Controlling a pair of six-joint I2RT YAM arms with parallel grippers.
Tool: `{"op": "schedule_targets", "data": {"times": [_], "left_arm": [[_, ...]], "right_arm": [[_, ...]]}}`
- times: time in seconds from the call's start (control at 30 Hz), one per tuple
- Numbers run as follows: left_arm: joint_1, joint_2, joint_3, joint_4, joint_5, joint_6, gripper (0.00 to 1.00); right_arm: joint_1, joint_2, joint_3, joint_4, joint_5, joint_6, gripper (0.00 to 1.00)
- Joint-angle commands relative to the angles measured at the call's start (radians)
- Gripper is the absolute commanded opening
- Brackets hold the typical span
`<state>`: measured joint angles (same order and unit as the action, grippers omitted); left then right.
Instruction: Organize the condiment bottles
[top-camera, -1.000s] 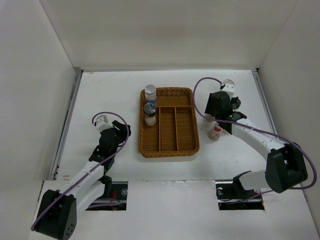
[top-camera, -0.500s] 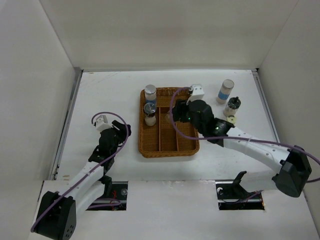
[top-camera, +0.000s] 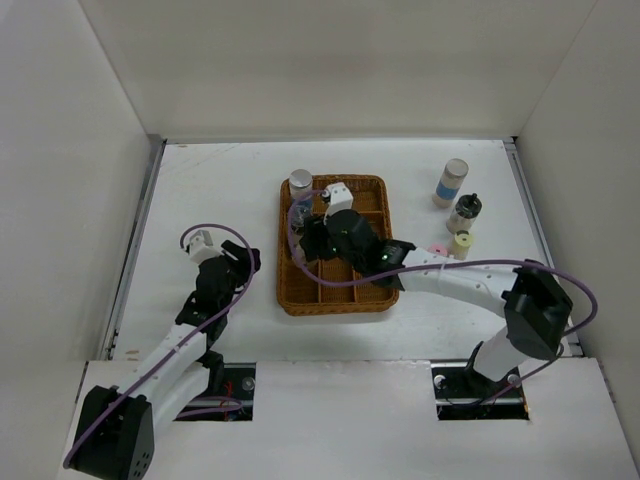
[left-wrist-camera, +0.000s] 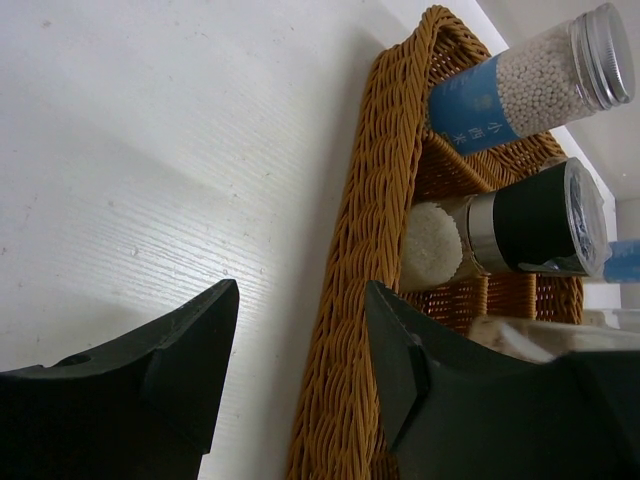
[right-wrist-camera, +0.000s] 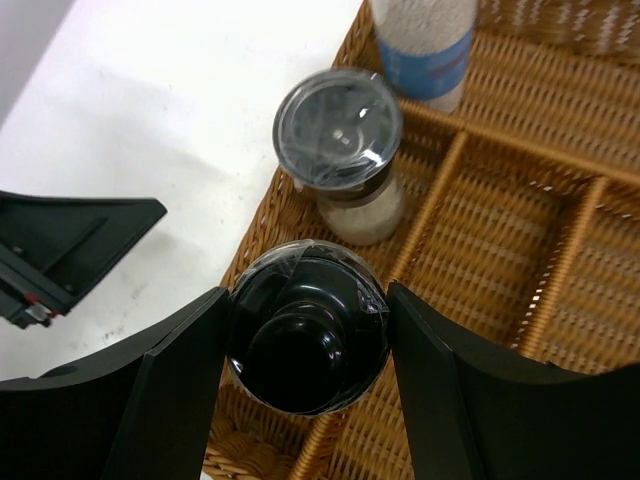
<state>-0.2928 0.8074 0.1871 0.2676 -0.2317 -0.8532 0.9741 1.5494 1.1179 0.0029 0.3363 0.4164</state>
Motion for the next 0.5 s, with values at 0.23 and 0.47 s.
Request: {"op": "schedule_targets", "data": {"times": [0.23,0.47], "left_arm": [[0.021,-0.027,0.015,0.019,0.011,0.002,0.52],[0.024,-0.028,0.008,0.022,0.014,0.002,0.52]], "right_arm": [[0.051,0.138,0.095,0.088,-0.013,-0.004,0.54],[0.094,0.187,0.102,0.065,0.038,-0.031,0.72]]}}
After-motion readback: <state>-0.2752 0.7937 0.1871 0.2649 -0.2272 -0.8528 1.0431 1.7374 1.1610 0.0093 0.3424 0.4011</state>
